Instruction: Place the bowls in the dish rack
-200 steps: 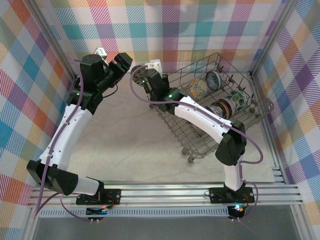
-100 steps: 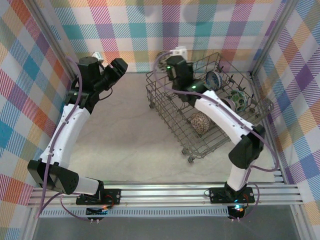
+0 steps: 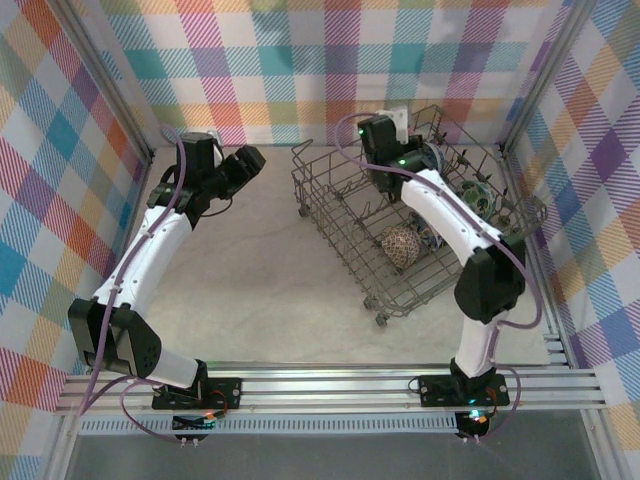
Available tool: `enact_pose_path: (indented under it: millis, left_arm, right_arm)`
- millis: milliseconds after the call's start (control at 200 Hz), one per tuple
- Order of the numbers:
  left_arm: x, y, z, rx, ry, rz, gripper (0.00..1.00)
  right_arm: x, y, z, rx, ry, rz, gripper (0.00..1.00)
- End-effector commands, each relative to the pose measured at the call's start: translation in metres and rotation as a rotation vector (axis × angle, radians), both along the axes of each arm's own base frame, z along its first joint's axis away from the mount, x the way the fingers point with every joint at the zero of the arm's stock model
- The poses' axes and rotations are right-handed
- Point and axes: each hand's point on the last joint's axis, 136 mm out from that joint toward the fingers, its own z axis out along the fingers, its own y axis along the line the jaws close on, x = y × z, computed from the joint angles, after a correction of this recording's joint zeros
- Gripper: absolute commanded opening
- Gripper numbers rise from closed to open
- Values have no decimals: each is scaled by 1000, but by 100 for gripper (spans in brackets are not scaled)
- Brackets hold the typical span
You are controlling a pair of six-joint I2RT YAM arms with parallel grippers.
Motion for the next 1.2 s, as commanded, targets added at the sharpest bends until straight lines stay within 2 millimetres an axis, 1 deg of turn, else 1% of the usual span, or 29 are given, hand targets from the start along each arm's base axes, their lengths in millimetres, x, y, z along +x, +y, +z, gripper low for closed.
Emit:
enact_pose_path:
  millis: [0, 175, 245, 405, 615, 730, 880, 970, 1085, 1195]
  left_arm:
    - [1, 2, -3, 12, -13, -18, 75]
    - [1, 3, -16, 19, 10, -20, 75]
    - [2, 3, -19, 15, 16, -22, 75]
    - [4, 1, -22, 8, 20, -28, 75]
    - [5, 0, -21, 8, 18, -31, 75]
    - [7, 2, -15, 19, 10, -30, 75]
    - [10, -1, -9, 13, -2, -43, 75]
    - [13, -1, -5, 11, -8, -44, 75]
    - [13, -1, 8, 15, -33, -50, 75]
    - [13, 0, 10, 24, -34, -51, 75]
  right_arm:
    - [-4, -9, 11, 1, -30, -71, 0]
    - [-4, -12, -13, -50, 39, -107, 0]
    - [-6, -14, -20, -67, 60, -121, 0]
    - [-11, -15, -23, -67, 64, -135, 0]
    - [-12, -1, -31, -108, 92, -106, 0]
    - [-15, -3, -35, -133, 117, -126, 0]
    - [-15, 2, -43, -146, 131, -114, 0]
    - [-12, 7, -48, -157, 142, -104, 0]
    - [-8, 8, -54, -193, 167, -117, 0]
    - [-4, 13, -57, -195, 173, -113, 0]
